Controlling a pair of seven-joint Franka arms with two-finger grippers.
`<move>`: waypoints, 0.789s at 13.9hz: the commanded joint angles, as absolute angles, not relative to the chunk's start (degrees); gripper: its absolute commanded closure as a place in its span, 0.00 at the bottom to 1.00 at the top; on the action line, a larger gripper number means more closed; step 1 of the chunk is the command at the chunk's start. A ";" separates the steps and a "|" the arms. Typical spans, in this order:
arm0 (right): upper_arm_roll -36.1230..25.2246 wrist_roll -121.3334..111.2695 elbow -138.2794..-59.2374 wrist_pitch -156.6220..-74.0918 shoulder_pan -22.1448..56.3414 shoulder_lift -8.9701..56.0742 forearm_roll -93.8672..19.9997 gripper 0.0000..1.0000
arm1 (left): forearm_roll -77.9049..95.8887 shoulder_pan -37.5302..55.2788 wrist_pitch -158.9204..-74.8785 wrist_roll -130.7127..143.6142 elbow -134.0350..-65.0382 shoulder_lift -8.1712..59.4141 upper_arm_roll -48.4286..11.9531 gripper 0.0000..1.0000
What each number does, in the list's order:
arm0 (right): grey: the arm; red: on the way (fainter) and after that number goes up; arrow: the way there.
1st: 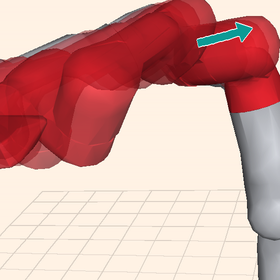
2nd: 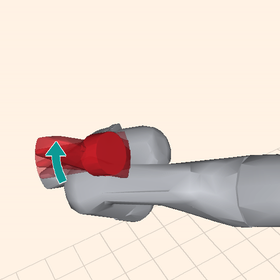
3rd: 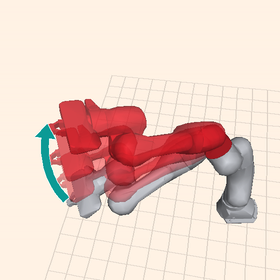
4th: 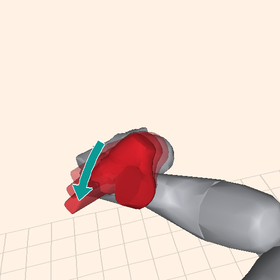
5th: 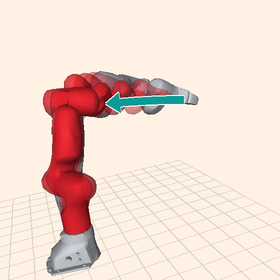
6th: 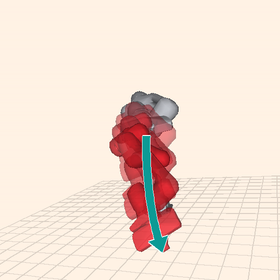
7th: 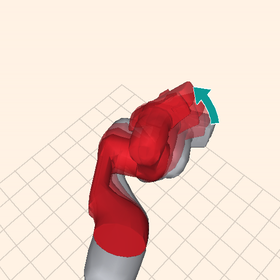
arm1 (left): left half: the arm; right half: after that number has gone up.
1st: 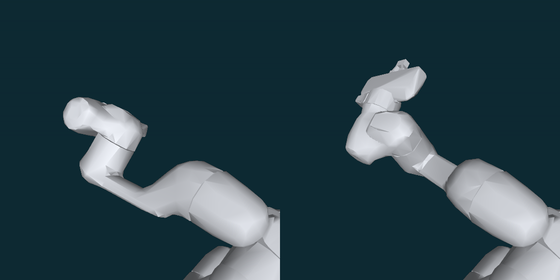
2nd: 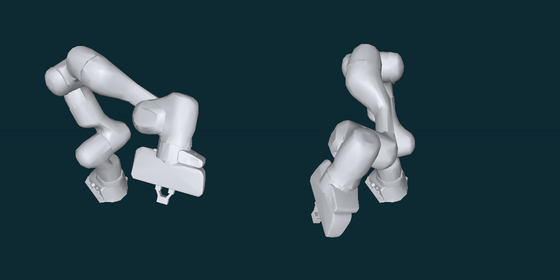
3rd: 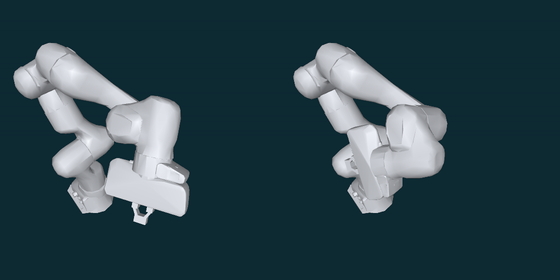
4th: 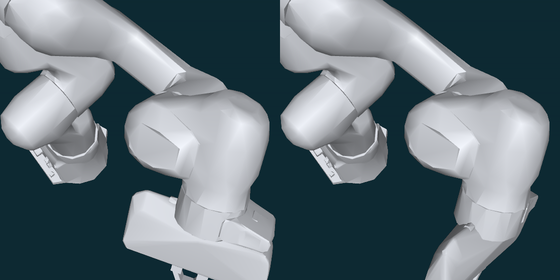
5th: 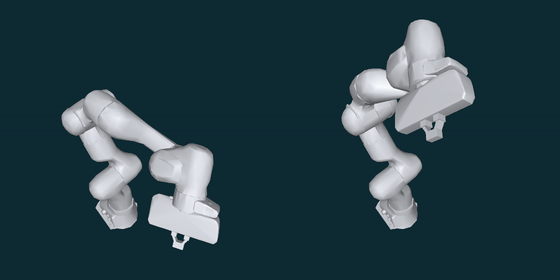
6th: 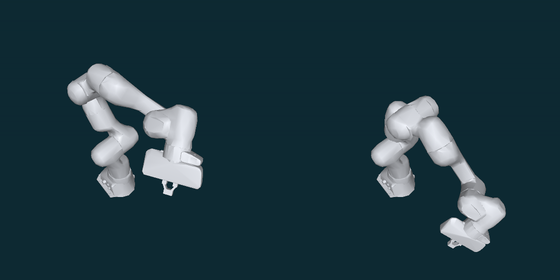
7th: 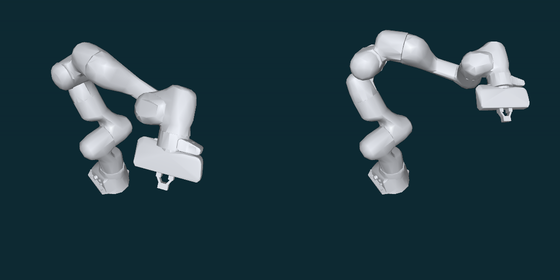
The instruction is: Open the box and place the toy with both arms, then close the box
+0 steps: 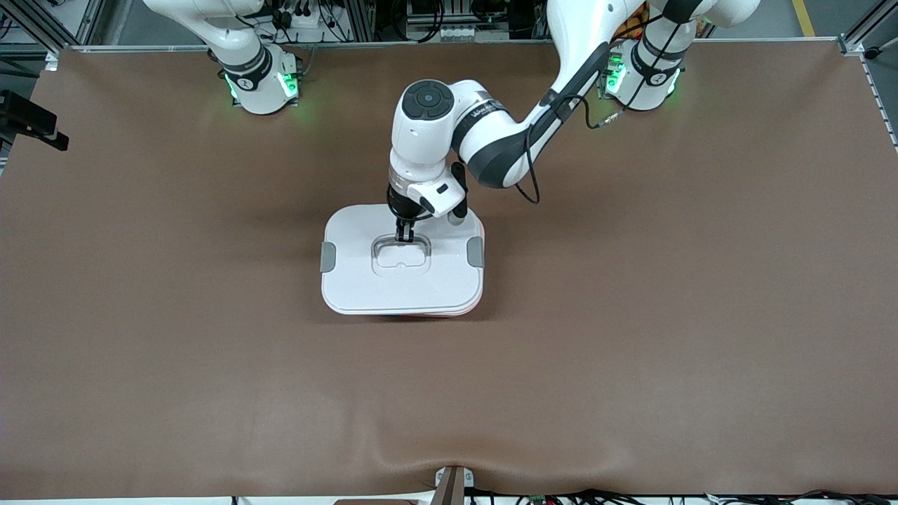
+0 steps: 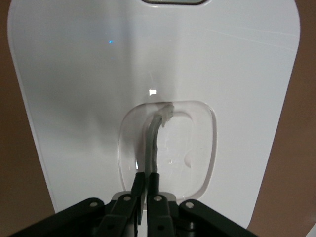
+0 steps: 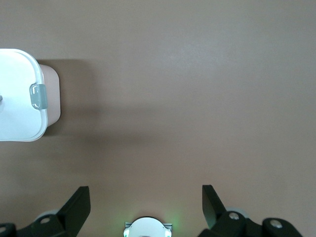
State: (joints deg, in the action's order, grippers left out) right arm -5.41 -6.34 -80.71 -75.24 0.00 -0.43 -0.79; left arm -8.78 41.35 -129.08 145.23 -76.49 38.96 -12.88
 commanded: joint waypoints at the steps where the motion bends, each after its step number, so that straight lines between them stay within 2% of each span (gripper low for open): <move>1: -5.45 -6.33 -80.68 -75.06 0.35 -1.23 0.44 0.00 | -10.20 41.75 -128.41 143.27 -76.82 38.67 -12.39 1.00; 11: -5.45 -4.32 -82.79 -75.67 0.44 -1.23 -1.93 0.00 | -10.20 41.31 -128.41 137.20 -77.87 38.32 -12.57 1.00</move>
